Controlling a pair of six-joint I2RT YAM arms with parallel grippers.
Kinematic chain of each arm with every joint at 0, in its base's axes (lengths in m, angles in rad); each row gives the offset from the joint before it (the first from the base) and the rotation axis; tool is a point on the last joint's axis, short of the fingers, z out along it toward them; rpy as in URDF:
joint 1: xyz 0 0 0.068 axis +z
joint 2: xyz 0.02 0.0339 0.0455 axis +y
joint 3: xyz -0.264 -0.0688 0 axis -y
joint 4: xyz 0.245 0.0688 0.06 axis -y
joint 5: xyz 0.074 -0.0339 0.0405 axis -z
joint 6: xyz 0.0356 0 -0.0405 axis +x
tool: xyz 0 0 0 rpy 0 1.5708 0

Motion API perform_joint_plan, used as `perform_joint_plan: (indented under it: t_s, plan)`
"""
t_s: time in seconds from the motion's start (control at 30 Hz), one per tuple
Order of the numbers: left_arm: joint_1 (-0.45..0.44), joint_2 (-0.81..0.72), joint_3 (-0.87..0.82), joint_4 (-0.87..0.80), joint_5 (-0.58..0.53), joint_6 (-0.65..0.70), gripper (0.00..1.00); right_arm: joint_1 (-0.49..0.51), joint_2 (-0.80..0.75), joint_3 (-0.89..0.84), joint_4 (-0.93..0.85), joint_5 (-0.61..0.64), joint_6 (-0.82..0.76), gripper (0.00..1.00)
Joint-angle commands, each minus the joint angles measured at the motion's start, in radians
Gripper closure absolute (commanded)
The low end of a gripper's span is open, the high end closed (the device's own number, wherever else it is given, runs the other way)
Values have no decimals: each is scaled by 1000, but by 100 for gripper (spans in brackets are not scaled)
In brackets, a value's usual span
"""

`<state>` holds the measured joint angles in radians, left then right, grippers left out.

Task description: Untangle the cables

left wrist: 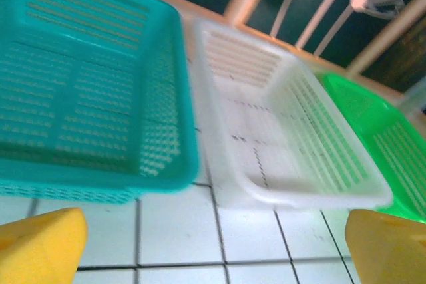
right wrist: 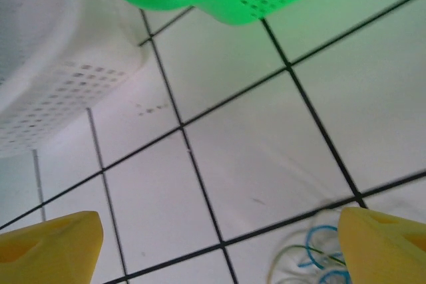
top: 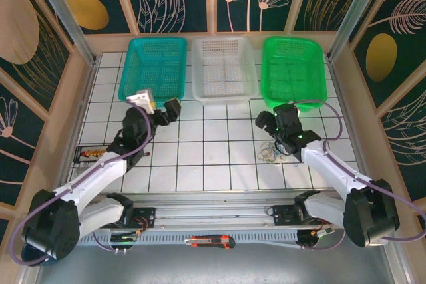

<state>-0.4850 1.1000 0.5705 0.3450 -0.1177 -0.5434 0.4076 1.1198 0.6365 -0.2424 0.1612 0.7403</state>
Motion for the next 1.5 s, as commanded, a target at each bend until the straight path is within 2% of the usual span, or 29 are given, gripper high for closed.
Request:
perform_joint_plan:
  t_s: [0.0,0.13,0.3,0.57,0.87,1.03,1.17,1.47]
  plan:
    - [-98,56,79,-103,-81,22,1,8,-14,-23,-102,73,79,6]
    - [-152,126,127,-138,-103,33,1,24,-12,-33,-150,85,126,3]
    - [-155,149,127,-127,-94,28,1,56,-6,-72,-152,62,177,1]
    - [-156,147,126,-111,-76,19,1,171,75,-93,14,-43,209,1]
    - [-156,128,114,-101,-81,-13,1,364,379,118,281,-179,255,2]
    - [-156,94,85,-80,-87,-38,1,404,525,279,372,-257,251,3]
    - [-156,64,70,-93,-89,-40,1,404,495,318,359,-241,200,4]
    - [-156,27,36,-58,-58,-54,1,375,186,149,196,-44,146,4]
